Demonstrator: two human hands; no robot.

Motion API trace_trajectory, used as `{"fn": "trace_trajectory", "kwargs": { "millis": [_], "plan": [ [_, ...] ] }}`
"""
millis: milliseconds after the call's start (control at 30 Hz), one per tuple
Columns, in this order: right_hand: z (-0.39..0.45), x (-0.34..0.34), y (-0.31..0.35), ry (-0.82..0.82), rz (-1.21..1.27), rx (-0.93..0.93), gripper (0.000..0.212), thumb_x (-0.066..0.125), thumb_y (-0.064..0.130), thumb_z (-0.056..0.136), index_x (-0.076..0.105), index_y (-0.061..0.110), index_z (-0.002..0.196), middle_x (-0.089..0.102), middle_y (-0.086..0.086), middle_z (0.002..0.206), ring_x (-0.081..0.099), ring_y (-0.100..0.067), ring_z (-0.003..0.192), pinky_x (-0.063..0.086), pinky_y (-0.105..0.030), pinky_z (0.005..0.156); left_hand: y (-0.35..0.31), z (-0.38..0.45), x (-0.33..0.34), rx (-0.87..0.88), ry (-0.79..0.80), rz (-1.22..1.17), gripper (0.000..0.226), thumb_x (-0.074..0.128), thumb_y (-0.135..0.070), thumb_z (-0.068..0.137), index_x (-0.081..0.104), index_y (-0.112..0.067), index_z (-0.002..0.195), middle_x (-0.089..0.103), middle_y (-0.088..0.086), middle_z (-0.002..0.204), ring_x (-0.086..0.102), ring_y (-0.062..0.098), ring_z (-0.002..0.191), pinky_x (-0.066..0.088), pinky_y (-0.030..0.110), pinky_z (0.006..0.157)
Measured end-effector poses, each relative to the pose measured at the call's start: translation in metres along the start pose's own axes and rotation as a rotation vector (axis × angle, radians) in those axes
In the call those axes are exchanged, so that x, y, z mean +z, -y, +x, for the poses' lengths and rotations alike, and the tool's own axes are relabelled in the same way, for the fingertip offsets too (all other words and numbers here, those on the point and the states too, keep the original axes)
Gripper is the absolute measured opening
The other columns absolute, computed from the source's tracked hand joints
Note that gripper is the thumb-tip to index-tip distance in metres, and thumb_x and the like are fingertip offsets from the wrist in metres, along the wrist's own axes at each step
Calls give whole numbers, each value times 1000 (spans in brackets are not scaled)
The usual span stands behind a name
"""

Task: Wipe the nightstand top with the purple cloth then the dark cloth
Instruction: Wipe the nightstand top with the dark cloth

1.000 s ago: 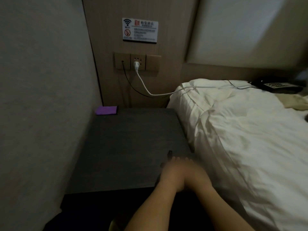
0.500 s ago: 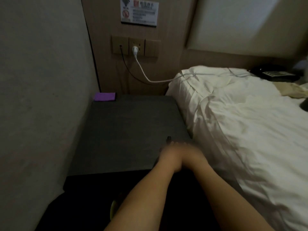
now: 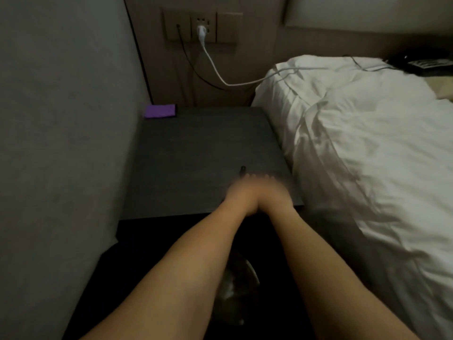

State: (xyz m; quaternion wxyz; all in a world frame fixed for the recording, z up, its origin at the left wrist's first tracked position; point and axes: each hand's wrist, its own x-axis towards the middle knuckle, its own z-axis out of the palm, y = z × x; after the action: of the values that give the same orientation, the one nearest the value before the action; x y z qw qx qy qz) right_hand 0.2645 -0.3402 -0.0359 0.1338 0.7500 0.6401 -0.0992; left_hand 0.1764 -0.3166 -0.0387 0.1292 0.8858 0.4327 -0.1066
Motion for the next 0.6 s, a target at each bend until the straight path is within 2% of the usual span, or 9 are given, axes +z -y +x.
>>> {"fn": "trace_trajectory", "kwargs": {
  "millis": [333,600],
  "plan": [
    [12,-13,175,-66,-7,-341,50,26,16,101,21,3,149,17,-18,159,19,-31,146,26,-42,116,149,-97,18,-343,-57,-90,76,48,-18,95,4,-9,156,-1,6,164,1,21,152,14,35,122],
    [0,-17,256,-22,-30,-520,50,24,15,101,20,4,149,14,-18,159,15,-32,147,23,-44,117,202,-152,29,-521,-7,-96,78,48,-25,95,4,-7,156,0,12,164,4,27,152,18,37,121]
  ]
}}
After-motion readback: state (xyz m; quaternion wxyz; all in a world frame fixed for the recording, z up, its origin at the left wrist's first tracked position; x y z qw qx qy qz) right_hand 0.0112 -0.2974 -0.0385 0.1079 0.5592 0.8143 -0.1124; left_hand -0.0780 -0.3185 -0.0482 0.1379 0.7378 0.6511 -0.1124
